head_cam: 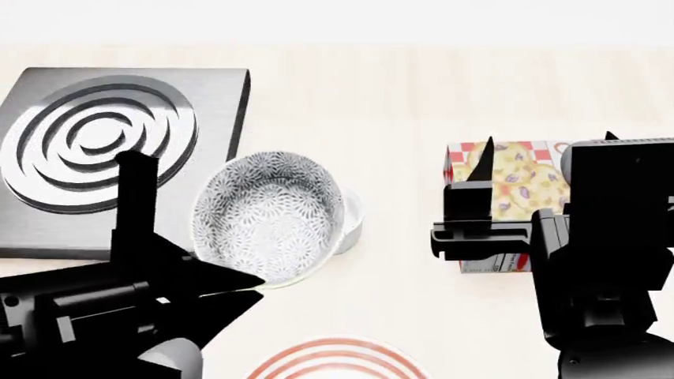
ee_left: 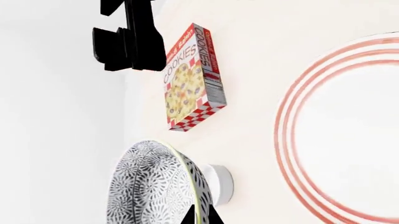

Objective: Pick the akita bowl on the stove and place it on the plate.

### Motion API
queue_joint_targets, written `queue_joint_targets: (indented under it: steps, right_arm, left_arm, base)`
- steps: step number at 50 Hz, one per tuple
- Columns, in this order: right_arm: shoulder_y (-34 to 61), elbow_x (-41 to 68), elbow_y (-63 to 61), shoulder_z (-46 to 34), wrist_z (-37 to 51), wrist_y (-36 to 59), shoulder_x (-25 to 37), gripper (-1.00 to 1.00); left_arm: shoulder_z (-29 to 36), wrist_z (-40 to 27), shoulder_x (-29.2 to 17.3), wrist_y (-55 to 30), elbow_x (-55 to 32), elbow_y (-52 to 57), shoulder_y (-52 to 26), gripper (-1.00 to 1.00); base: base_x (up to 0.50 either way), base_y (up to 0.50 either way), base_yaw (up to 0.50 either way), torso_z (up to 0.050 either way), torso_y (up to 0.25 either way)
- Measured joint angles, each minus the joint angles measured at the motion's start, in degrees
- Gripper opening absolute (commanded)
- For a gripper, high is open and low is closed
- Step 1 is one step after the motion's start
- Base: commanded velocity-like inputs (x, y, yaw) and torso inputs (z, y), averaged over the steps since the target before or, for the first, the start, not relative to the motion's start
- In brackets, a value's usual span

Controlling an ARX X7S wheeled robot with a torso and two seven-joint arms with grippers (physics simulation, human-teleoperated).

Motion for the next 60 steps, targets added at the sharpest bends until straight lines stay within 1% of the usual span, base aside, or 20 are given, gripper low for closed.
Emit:
queue_joint_targets:
  steps: [29,60]
  right_arm:
    - [0.1,0.6,-0.1,-0.1,0.5,0.1,0.3,1.00]
    - [-0.1,0.9,0.3,-0.4,0.7,-0.7,0.6,1.00]
  left_arm:
    - [10.7,-0.4,3.6,-3.3,6.1,4.6,0.8,-1.00]
    - [15.7,-4.6,6.9,-6.0,9.4,6.5,4.5,-1.00]
  base:
    - [0.00,0.00,0.00,0.000,0.000]
    - [0.00,0.00,0.00,0.000,0.001]
